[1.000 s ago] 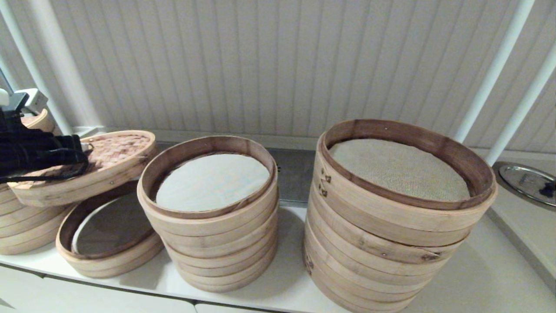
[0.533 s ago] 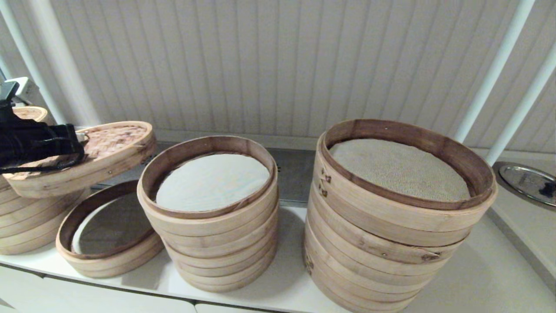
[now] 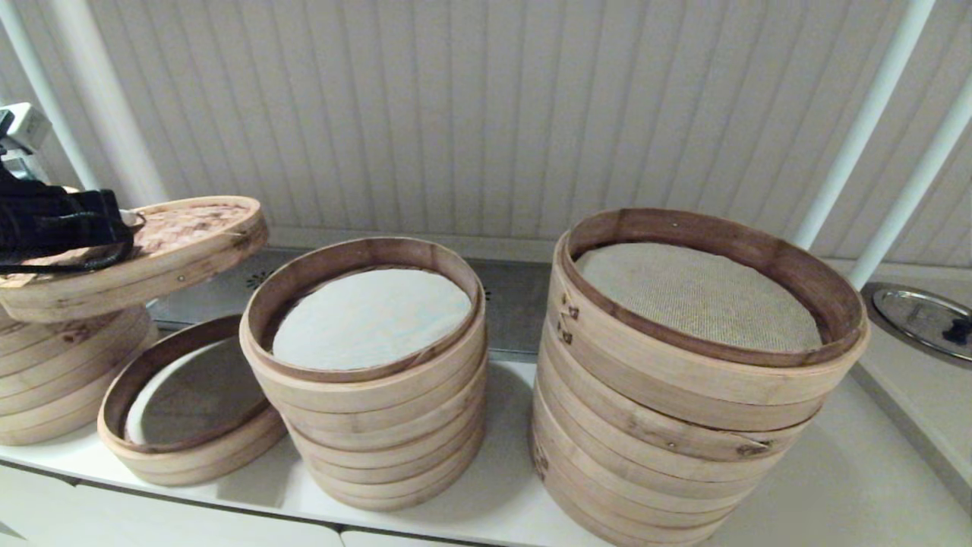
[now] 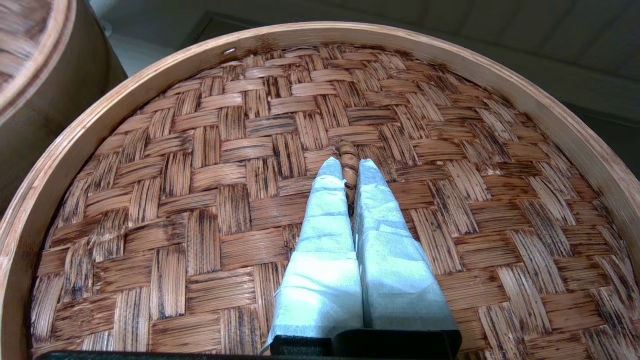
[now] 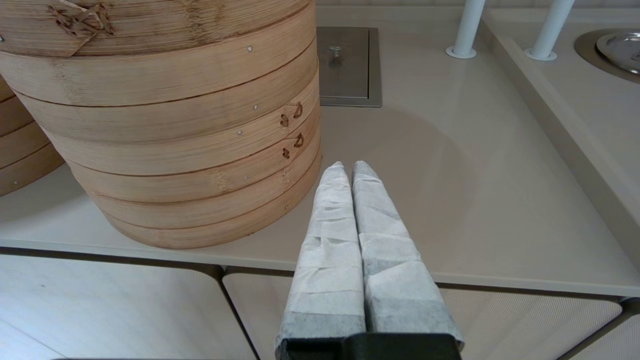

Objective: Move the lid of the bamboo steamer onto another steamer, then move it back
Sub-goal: Put the steamer

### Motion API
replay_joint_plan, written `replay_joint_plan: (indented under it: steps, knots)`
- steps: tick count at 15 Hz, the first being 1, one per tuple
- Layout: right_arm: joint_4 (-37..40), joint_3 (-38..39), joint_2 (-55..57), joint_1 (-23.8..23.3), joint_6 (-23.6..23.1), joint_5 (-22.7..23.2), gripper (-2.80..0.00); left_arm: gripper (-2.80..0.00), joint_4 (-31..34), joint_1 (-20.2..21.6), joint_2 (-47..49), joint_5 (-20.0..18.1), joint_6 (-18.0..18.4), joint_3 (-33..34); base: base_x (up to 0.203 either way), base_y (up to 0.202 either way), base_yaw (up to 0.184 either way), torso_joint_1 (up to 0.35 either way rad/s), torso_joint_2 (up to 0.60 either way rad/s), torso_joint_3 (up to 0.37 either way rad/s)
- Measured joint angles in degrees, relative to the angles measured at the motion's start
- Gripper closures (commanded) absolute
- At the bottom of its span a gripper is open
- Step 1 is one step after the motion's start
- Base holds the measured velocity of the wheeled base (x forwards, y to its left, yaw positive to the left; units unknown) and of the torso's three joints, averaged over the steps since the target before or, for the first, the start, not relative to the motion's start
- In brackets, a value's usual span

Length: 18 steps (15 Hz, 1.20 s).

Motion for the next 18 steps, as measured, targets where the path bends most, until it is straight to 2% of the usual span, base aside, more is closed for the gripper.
replay_joint_plan:
  steps: [4,8,12,18]
  knots:
    - [0.0,0.0,0.0,0.0,0.0,0.0,0.0,0.0,4.7,-0.02,-0.44,-0.15,0.0,-4.69,0.0,0.0,0.0,0.0,0.0,0.0]
    - [0.0,0.0,0.0,0.0,0.0,0.02,0.0,0.0,8.92,-2.61,-1.0,-0.01,-0.02,-8.63,0.0,0.0,0.0,0.0,0.0,0.0]
    - [0.0,0.0,0.0,0.0,0.0,0.0,0.0,0.0,12.94,-7.07,-1.16,1.75,-0.03,-12.41,0.0,0.0,0.0,0.0,0.0,0.0]
    - [0.02,0.0,0.0,0.0,0.0,0.02,0.0,0.0,15.68,-17.04,0.0,6.32,-1.27,-16.94,0.0,0.0,0.0,0.0,0.0,0.0]
